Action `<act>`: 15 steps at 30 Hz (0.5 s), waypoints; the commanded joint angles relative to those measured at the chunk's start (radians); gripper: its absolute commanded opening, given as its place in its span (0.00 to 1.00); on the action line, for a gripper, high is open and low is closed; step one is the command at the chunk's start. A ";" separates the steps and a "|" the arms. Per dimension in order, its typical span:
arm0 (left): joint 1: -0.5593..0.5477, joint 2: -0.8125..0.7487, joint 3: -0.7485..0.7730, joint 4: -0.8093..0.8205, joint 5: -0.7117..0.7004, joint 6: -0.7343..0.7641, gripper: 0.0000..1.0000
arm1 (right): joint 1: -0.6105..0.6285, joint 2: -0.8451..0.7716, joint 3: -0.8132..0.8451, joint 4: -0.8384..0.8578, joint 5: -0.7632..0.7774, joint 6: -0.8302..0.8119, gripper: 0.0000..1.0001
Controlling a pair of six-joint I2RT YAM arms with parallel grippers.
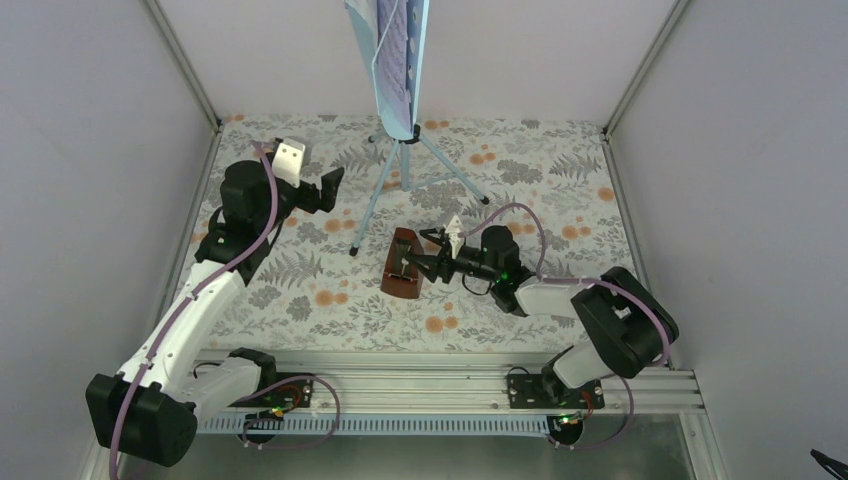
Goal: Pack up the instrument practice props
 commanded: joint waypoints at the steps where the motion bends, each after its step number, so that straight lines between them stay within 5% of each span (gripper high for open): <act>1: -0.006 -0.010 -0.004 0.001 -0.004 0.010 1.00 | -0.012 0.020 0.028 0.008 0.038 0.009 0.72; 15: -0.011 -0.005 -0.007 0.000 -0.009 0.013 1.00 | -0.012 0.051 0.057 -0.008 0.044 0.020 0.72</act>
